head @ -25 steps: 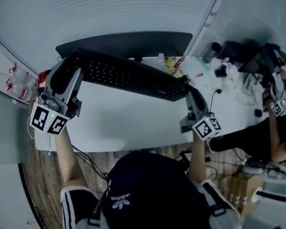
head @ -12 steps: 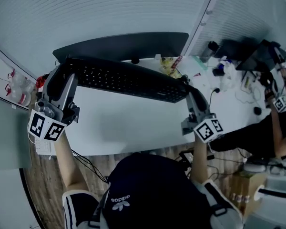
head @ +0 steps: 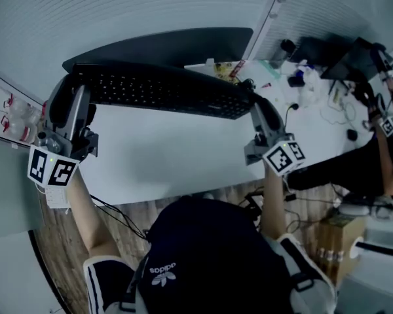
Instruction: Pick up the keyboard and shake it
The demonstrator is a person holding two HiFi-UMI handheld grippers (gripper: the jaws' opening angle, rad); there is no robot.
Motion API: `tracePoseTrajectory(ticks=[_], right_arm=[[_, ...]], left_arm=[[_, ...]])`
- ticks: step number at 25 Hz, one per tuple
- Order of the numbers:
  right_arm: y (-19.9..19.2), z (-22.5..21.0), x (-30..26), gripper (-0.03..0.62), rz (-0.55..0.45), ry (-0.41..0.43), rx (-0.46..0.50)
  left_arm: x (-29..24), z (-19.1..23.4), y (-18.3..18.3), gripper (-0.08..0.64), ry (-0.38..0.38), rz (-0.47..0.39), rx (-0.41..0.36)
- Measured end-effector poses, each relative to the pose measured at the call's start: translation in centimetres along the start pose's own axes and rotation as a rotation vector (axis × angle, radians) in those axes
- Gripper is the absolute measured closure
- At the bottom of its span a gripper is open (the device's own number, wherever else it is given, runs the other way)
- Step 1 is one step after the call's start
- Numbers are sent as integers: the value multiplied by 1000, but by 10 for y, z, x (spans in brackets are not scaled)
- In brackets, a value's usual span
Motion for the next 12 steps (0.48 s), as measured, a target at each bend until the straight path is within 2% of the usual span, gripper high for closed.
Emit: tracePoseTrajectory(ticks=[3,8,12], right_arm=[[-4,-4,4,430,0,3,-31],[3,-3,16,430,10,-12,22],[1,0,18,430,5,-22,23]], left_arm=[[1,-5,5,371,-9,-11,-23],[2,-11,-1,371,-35,-24,-10],[5,-8,-6,371,-41,-35,4]])
Point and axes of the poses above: the fingertips, and each gripper's own axes: x backward along the fingers, z to its left, y out of its top, the point moved 9 cm from there along x, backward along the fingers, and after that the axes turned 15 degrees about z, right-handed, at the moved point
